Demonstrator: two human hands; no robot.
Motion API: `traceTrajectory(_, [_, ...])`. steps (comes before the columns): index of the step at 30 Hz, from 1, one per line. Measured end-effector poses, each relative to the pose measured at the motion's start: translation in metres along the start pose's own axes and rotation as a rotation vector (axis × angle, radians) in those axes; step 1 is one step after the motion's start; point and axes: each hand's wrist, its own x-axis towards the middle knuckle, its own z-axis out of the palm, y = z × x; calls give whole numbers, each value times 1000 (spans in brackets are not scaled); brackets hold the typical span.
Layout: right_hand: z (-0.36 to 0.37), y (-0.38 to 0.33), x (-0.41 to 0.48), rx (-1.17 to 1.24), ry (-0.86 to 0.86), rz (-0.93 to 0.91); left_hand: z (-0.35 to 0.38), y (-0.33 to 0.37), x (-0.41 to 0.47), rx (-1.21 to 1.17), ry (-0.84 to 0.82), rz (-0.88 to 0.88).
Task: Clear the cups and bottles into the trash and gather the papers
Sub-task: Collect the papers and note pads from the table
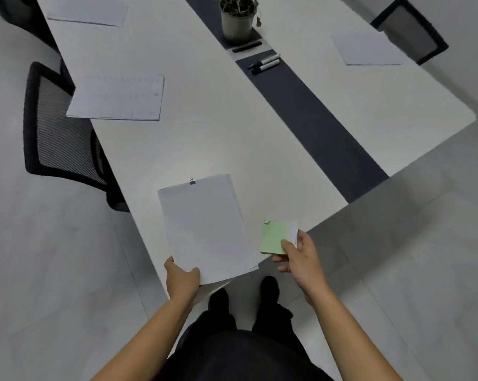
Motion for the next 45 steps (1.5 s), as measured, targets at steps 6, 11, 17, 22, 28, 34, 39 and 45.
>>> traceTrajectory(6, [11, -4, 61, -202, -125, -17, 6, -17, -13, 125, 75, 27])
traceTrajectory(11, [8, 5, 104, -367, -195, -36, 16, -26, -19, 70, 209, -19])
traceTrajectory(17, [-7, 33, 132, -838, -191, -64, 28, -35, -15, 33, 317, -122])
traceTrajectory(22, [-4, 32, 133, -1022, -227, -146, 29, -31, -14, 165, 266, -198])
traceTrajectory(28, [-7, 31, 131, -1232, -288, -370, 20, -19, 5, 569, 266, 24])
traceTrajectory(34, [-11, 37, 137, -1428, -469, -425, 21, -8, 30, 787, 29, 123])
traceTrajectory(39, [-8, 39, 135, -1477, -460, -423, 23, -10, 30, 796, -8, 142])
traceTrajectory(45, [-5, 41, 135, -1565, -465, -418, 20, -15, 34, 838, -47, 157])
